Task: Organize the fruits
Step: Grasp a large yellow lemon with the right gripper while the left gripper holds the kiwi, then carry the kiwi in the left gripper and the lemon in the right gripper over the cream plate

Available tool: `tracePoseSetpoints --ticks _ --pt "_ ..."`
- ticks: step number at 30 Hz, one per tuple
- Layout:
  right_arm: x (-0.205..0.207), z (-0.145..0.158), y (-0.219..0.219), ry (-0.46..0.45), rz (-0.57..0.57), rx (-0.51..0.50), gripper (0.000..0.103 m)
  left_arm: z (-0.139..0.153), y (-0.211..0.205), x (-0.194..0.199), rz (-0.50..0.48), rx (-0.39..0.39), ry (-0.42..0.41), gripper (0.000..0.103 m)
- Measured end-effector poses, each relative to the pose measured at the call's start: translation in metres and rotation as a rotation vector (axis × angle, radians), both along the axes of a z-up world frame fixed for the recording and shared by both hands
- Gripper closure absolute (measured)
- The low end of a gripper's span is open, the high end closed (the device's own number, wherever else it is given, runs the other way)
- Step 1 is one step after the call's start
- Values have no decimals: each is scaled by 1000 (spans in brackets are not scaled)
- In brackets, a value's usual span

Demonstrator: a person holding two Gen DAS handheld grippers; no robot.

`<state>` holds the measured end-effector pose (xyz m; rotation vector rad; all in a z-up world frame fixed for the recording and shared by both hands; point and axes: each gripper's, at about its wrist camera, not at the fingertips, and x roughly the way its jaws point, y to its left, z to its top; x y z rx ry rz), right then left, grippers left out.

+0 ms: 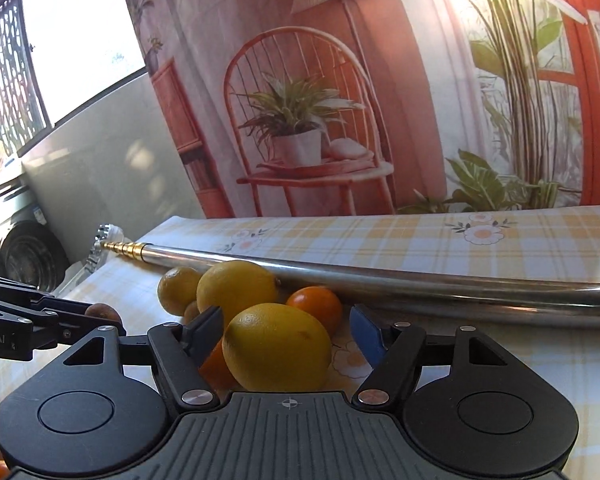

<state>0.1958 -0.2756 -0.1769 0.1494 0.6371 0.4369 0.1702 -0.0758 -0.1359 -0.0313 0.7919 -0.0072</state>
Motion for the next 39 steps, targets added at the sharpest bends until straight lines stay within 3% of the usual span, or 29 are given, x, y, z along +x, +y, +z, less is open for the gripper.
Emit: tracePoseSetpoints --ticks 9,24,30,35,39 --pt "5 -3 2 55 46 10 46 -4 1 0 1 -5 13 73" --pt "12 -7 2 139 50 35 46 -5 2 0 -8 -6 12 73" --pt "7 -5 6 109 38 -4 46 -4 4 -2 -7 -9 11 73" --pt "-14 4 6 -33 59 -11 46 -3 5 -3 -5 -7 6 73" --pt "-18 8 2 -67 24 -7 46 -3 5 -4 -5 -5 7 73"
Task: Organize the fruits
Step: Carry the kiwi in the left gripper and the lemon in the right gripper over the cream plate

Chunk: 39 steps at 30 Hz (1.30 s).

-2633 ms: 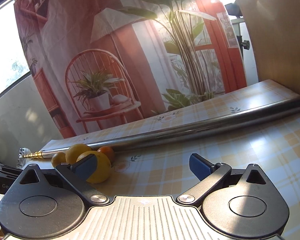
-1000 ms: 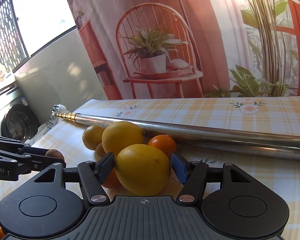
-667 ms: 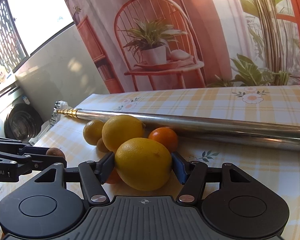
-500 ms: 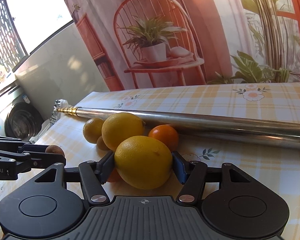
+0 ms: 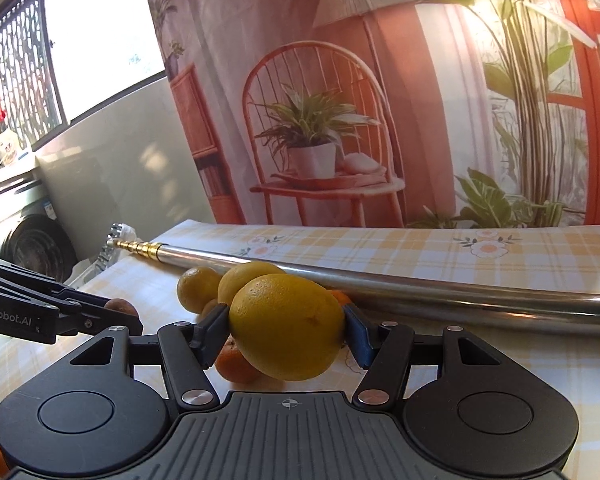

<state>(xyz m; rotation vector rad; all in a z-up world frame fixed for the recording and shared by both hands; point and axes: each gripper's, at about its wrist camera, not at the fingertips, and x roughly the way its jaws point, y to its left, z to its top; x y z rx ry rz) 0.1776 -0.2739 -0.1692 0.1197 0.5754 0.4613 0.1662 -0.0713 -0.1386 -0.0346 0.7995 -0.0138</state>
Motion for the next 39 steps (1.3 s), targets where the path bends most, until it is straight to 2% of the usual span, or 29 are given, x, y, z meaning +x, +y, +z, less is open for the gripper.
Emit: tracePoseSetpoints --ticks 12,19,31,39 --pt "-2 0 -1 -9 4 3 46 2 -2 -6 -11 -4 -7 73" --pt "6 0 11 71 40 -54 46 8 1 -16 -32 -22 -33 73" --pt "-51 10 10 144 -70 -1 46 16 23 -51 -90 -64 -78 73" --pt "-81 29 42 147 -50 -47 46 4 39 -78 -136 -122 -70 73"
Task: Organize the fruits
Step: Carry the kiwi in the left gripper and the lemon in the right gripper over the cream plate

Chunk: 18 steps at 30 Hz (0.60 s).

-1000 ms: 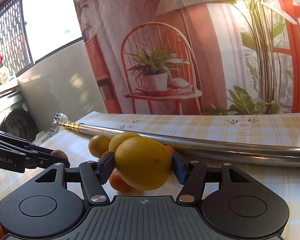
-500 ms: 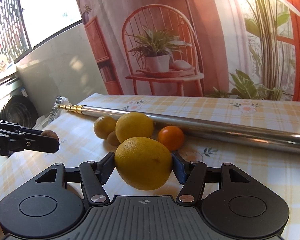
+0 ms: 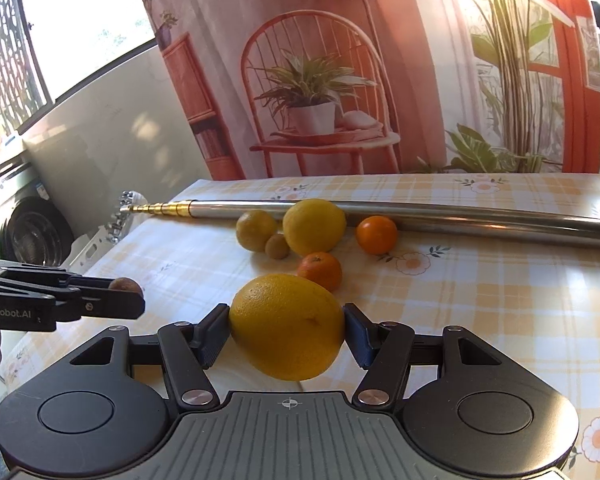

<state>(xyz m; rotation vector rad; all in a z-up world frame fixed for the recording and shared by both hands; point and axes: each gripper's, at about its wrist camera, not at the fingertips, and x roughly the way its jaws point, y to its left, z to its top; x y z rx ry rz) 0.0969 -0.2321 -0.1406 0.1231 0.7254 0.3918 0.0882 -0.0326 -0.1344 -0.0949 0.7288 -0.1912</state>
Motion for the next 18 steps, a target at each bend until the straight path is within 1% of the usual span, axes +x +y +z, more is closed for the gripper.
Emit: tracePoseSetpoints --ticks 4,7,13,18 --pt "-13 5 17 1 10 -23 46 -12 4 -10 -26 -13 26 73" --pt "-21 6 25 14 12 -28 46 -20 6 -14 -47 -9 44 73" --pt "-28 2 31 49 0 -54 46 -31 8 -20 -69 -5 57 73" --pt "-30 -1 30 68 -21 -54 46 -36 8 -24 -81 11 60 73"
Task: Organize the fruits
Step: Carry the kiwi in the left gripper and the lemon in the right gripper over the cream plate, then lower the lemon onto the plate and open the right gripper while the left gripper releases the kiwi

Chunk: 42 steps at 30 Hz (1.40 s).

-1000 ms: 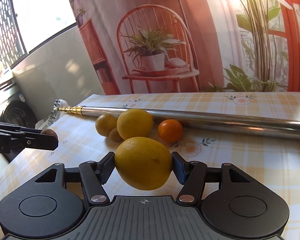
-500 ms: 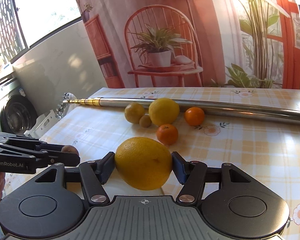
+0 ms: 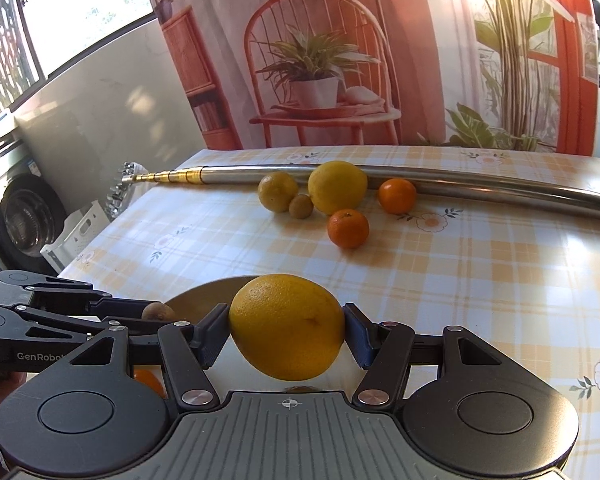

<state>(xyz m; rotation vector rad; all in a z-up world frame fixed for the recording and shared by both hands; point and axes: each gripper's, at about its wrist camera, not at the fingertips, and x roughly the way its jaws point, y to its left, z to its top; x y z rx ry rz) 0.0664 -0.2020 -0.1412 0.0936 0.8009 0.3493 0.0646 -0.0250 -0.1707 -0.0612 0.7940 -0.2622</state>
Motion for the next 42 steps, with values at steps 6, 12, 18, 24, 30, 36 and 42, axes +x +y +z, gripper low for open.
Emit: tracePoseSetpoints --ticks 6,12,18,24,30,36,42 --pt "0 -3 2 14 -7 -10 46 -7 -1 -1 -3 28 24 73" --pt "1 -5 4 18 -2 -12 46 -9 -2 -1 -4 48 36 73" --pt "1 -7 8 24 10 -23 46 -10 0 -4 -8 39 41 73" --pt "1 -12 14 45 19 -44 48 -10 -1 -6 -10 40 44 73" --pt "1 -11 17 56 22 -65 48 -10 0 -6 -2 31 45 73" --pt "-3 -9 18 64 23 -80 48 -7 3 -9 16 12 37 71" --pt "-10 -10 18 81 26 -92 49 -4 6 -12 25 -17 20 65"
